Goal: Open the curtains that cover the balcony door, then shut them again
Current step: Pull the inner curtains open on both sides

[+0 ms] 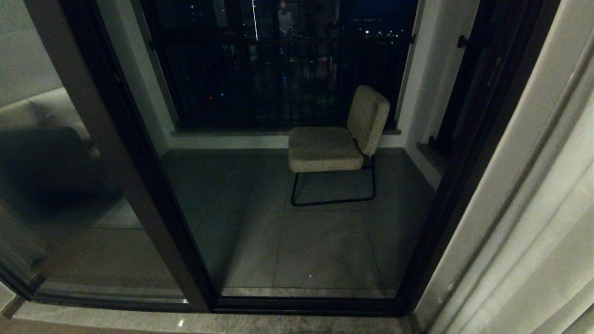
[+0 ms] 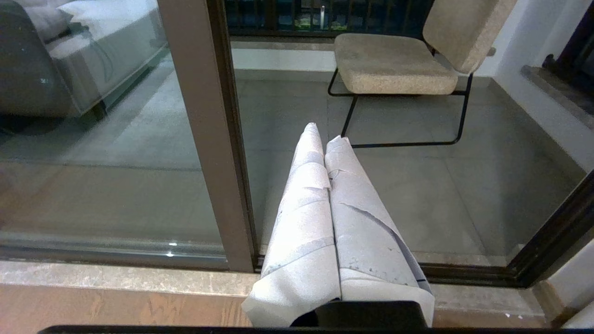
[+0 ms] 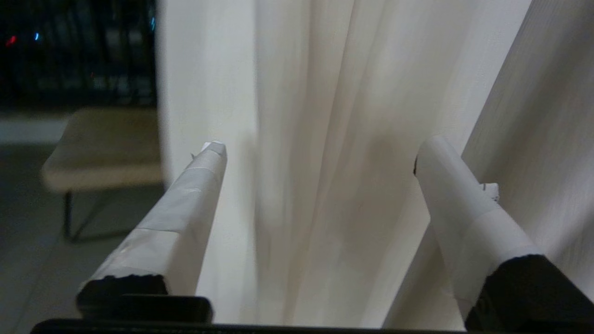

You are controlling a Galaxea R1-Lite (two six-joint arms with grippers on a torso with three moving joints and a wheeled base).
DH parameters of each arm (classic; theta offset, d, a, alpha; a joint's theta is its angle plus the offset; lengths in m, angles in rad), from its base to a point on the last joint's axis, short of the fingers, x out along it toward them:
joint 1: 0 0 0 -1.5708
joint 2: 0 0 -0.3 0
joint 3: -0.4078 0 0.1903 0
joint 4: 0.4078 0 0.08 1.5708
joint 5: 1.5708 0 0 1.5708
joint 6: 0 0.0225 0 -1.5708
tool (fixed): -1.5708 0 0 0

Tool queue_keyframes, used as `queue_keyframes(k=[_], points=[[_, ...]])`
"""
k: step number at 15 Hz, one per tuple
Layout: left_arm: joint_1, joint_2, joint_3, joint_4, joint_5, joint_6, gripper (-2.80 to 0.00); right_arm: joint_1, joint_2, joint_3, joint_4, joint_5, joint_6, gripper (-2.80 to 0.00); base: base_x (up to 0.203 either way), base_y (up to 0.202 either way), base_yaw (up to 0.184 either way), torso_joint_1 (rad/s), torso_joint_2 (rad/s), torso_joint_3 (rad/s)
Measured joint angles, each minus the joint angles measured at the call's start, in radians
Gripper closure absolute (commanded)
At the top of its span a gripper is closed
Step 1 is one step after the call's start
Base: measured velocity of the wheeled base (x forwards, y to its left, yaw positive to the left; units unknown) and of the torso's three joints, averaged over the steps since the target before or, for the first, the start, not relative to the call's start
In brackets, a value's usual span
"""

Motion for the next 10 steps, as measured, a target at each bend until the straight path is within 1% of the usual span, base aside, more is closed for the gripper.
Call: queue_keyframes(k=[2,5,7,10], points=[[0.0,0.0,0.0,0.0,0.0,0.0,0.0,0.013,-0.124,0.081,0.082,-0.001,-0.023,-2.8,0.0,0.0,0.0,0.0,0.0,0.0],[0.0,0.0,0.0,0.0,0.0,0.0,0.0,0.069,-0.318,0.189,0.206,-0.027,-0.078,-2.8,0.0,0.0,0.0,0.0,0.0,0.0],[0.0,0.0,0.0,0.0,0.0,0.0,0.0,0.124,-0.434,0.282,0.243,-0.091,-0.123,-2.8,0.0,0.0,0.0,0.0,0.0,0.0],[0.0,0.0,0.0,0.0,0.0,0.0,0.0,0.269,-0.549,0.368,0.252,-0.246,-0.187,-2.8,0.0,0.0,0.0,0.0,0.0,0.0]])
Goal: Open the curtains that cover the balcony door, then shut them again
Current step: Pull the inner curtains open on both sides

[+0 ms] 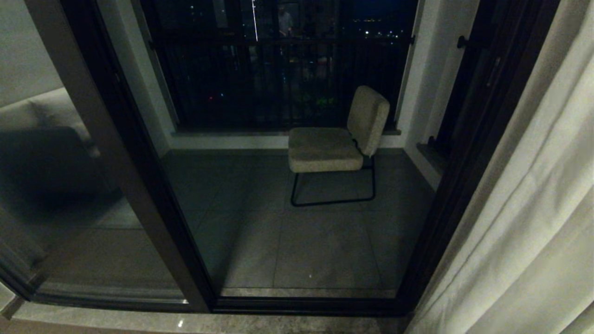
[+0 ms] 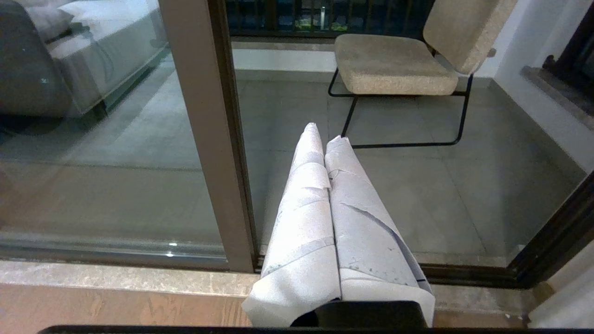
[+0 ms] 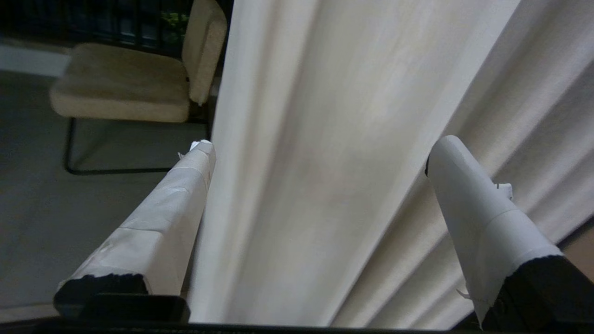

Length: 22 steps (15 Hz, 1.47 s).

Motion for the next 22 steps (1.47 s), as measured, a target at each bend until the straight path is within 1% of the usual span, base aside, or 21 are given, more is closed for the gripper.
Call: queue_keyframes(k=[2,3,4,5,6,8,10,12,16,17,18,21,22], points=[[0.0,0.0,0.0,-0.001,0.0,0.0,0.0,0.113,-0.061,0.042,0.002,-0.125,-0.04,-2.8,0.0,0.0,0.0,0.0,0.0,0.0],[0.0,0.0,0.0,0.0,0.0,0.0,0.0,0.152,-0.09,0.061,0.002,-0.175,-0.053,-2.8,0.0,0.0,0.0,0.0,0.0,0.0],[0.0,0.0,0.0,0.0,0.0,0.0,0.0,0.184,-0.122,0.082,0.003,-0.208,-0.061,-2.8,0.0,0.0,0.0,0.0,0.0,0.0],[0.0,0.0,0.0,0.0,0.0,0.0,0.0,0.208,-0.155,0.103,0.005,-0.217,-0.064,0.0,0.0,0.0,0.0,0.0,0.0,0.0],[0.0,0.0,0.0,0.0,0.0,0.0,0.0,0.228,-0.186,0.126,-0.001,-0.22,-0.065,0.0,0.0,0.0,0.0,0.0,0.0,0.0],[0.0,0.0,0.0,0.0,0.0,0.0,0.0,0.253,-0.225,0.174,-0.055,-0.219,-0.065,0.0,0.0,0.0,0.0,0.0,0.0,0.0],[0.0,0.0,0.0,0.0,0.0,0.0,0.0,0.276,-0.242,0.222,-0.104,-0.22,-0.064,0.0,0.0,0.0,0.0,0.0,0.0,0.0],[0.0,0.0,0.0,0.0,0.0,0.0,0.0,0.321,-0.249,0.276,-0.15,-0.226,-0.065,0.0,0.0,0.0,0.0,0.0,0.0,0.0],[0.0,0.0,0.0,0.0,0.0,0.0,0.0,0.41,-0.259,0.453,-0.256,-0.228,-0.058,0.0,0.0,0.0,0.0,0.0,0.0,0.0],[0.0,0.0,0.0,0.0,0.0,0.0,0.0,0.438,-0.271,0.474,-0.233,-0.226,-0.046,0.0,0.0,0.0,0.0,0.0,0.0,0.0],[0.0,0.0,0.0,0.0,0.0,0.0,0.0,0.457,-0.291,0.485,-0.17,-0.224,-0.031,0.0,0.0,0.0,0.0,0.0,0.0,0.0],[0.0,0.0,0.0,0.0,0.0,0.0,0.0,0.481,-0.381,0.493,0.03,-0.223,0.038,0.0,0.0,0.0,0.0,0.0,0.0,0.0],[0.0,0.0,0.0,0.0,0.0,0.0,0.0,0.483,-0.41,0.494,0.065,-0.221,0.051,0.0,0.0,0.0,0.0,0.0,0.0,0.0]])
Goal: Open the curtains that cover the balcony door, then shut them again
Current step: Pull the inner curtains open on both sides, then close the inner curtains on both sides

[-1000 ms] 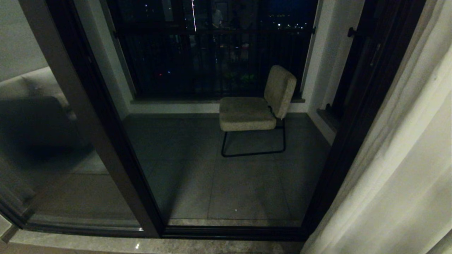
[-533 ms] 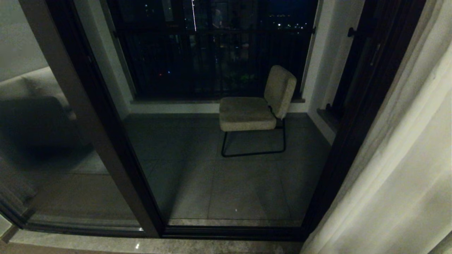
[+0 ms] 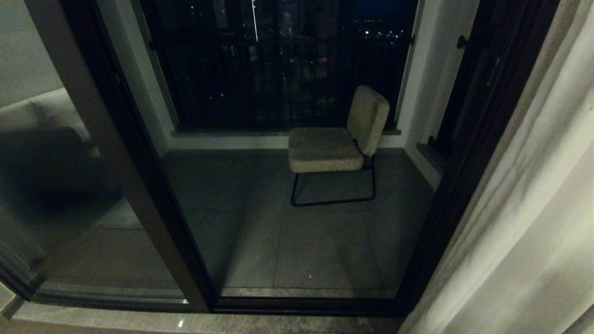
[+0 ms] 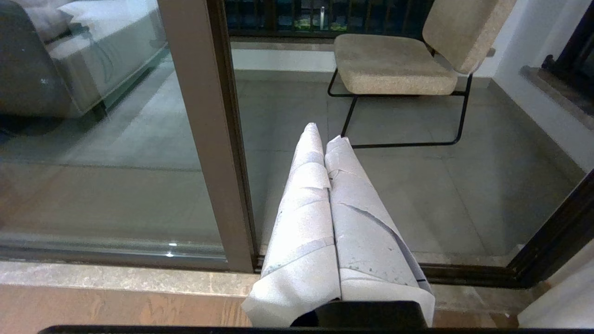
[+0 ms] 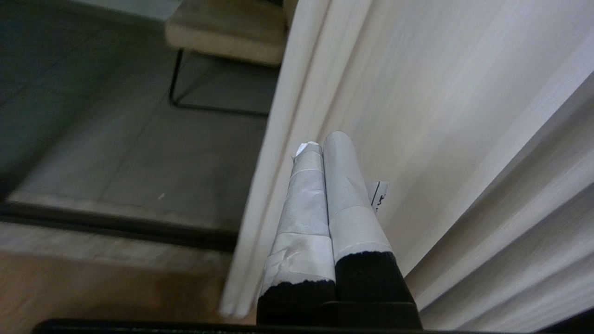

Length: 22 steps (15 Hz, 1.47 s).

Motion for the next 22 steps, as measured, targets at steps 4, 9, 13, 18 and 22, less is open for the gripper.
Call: queue_keyframes(k=[4,9,13,18,22], points=[[0.0,0.0,0.0,0.0,0.0,0.0,0.0,0.005,-0.098,0.001,0.08,0.064,0.011,0.0,0.0,0.0,0.0,0.0,0.0,0.0],[0.0,0.0,0.0,0.0,0.0,0.0,0.0,0.005,-0.123,0.001,0.084,0.051,0.118,0.0,0.0,0.0,0.0,0.0,0.0,0.0],[0.0,0.0,0.0,0.0,0.0,0.0,0.0,0.005,-0.125,0.001,0.083,0.055,0.11,0.0,0.0,0.0,0.0,0.0,0.0,0.0],[0.0,0.0,0.0,0.0,0.0,0.0,0.0,0.006,-0.126,0.001,0.084,0.055,0.113,0.0,0.0,0.0,0.0,0.0,0.0,0.0],[0.0,0.0,0.0,0.001,0.0,0.0,0.0,0.006,-0.126,0.001,0.086,0.052,0.106,0.0,0.0,0.0,0.0,0.0,0.0,0.0]])
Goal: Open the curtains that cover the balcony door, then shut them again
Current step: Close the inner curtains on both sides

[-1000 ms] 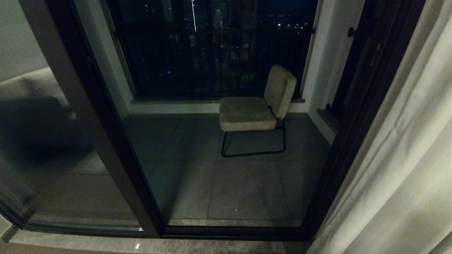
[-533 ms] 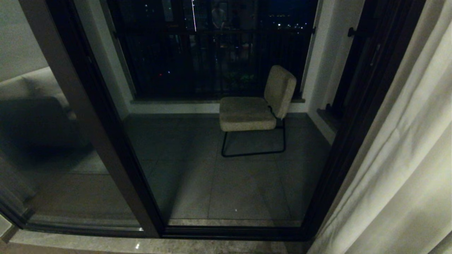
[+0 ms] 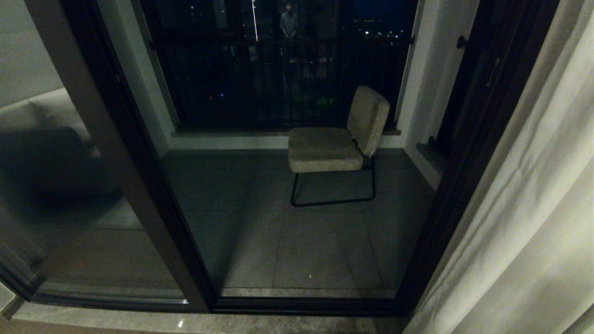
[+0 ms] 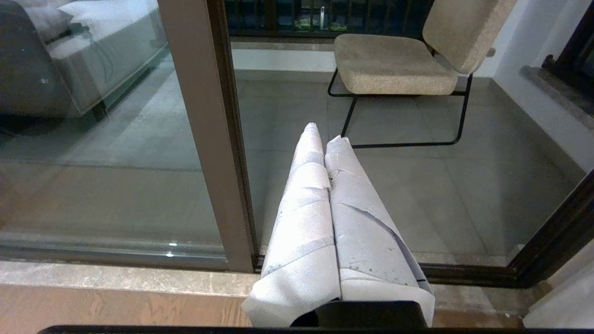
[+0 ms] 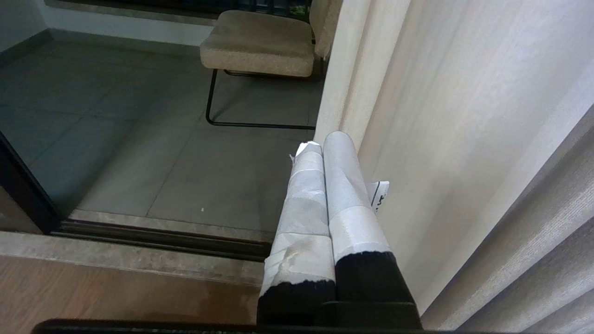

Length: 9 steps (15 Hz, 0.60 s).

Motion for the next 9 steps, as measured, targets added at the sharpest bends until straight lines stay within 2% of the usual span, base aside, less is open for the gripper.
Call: queue_keyframes(k=[9], points=[[0.0,0.0,0.0,0.0,0.0,0.0,0.0,0.0,0.029,-0.023,-0.004,-0.002,0.004,0.0,0.0,0.0,0.0,0.0,0.0,0.0]])
